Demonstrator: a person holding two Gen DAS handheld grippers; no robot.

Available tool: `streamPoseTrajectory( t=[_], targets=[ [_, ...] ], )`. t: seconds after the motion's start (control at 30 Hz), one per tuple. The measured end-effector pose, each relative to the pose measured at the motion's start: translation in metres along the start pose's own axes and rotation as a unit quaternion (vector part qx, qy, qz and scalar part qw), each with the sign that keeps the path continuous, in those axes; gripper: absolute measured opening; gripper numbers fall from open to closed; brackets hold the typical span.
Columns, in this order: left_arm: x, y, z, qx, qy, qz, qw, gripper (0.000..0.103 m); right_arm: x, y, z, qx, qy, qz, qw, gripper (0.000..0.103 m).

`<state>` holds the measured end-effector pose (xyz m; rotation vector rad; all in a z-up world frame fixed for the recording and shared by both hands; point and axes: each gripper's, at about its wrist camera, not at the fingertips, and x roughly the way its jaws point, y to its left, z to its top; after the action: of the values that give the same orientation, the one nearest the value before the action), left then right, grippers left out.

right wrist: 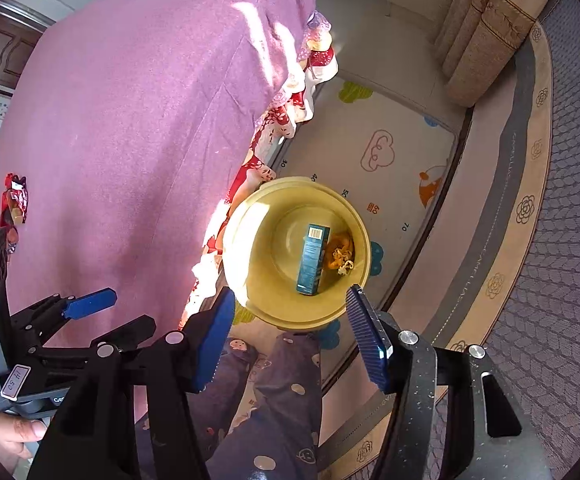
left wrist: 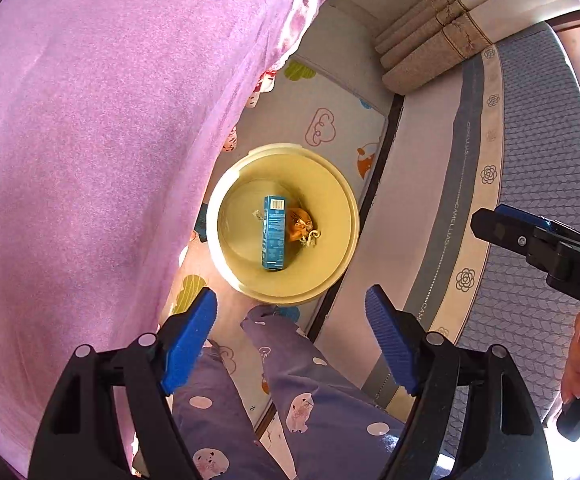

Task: Collect trash
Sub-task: 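Move both open tools back over the remaining items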

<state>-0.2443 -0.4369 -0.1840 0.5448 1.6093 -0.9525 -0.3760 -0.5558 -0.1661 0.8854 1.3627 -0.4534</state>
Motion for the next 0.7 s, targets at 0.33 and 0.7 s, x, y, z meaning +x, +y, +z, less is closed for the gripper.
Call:
streamPoseTrajectory(
  t=[0.33,0.7],
  targets=[
    [-0.051,0.071,-0.017,-0.069,-0.063,0.013,0.9955,0.076,-0.007,0.096,0.011,-0.073,-0.016,0.022,0.997,0.057],
    [-0.130,0.207,-0.070,-0.193,-0.143,0.039,0.9700,0.077,-0.005,0.258,0.005,-0.186,-0.029,0.063,0.980,0.057]
  ],
)
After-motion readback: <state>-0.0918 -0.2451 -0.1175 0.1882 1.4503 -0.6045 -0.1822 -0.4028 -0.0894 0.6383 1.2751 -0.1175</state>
